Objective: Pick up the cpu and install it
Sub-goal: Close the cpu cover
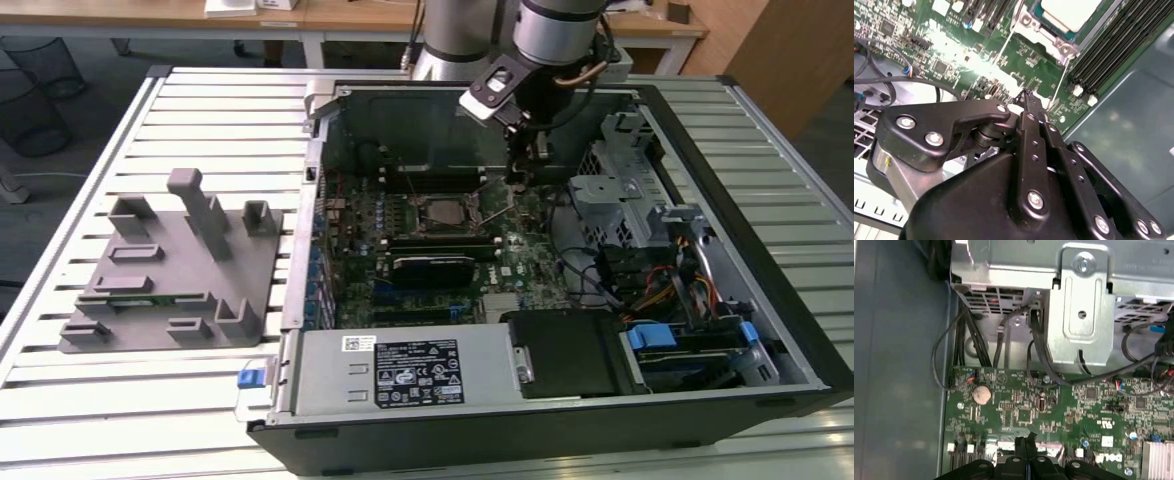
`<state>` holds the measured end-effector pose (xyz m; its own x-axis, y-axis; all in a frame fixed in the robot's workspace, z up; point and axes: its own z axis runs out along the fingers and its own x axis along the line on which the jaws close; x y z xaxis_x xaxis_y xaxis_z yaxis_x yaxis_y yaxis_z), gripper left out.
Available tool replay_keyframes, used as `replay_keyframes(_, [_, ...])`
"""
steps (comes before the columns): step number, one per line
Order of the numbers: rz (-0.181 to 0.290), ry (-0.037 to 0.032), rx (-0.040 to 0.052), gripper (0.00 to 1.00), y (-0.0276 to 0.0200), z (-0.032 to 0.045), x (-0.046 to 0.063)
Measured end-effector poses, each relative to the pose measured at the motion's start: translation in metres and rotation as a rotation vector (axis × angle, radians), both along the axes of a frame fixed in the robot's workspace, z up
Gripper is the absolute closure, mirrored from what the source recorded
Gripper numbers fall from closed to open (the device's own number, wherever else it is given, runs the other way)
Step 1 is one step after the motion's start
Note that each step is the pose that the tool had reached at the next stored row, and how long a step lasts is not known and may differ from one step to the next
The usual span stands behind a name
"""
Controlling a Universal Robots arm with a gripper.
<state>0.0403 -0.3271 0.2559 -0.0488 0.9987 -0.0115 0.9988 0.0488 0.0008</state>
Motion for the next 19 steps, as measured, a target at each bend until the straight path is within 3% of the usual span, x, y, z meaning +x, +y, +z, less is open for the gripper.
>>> replay_keyframes(7, [0.0, 0.0005, 0.0, 0.89, 0.0012, -0.0029, 0.01])
replay_keyframes(19, [0.0, 0.0005, -0.0004, 0.89, 0.0023, -0.0101, 0.017])
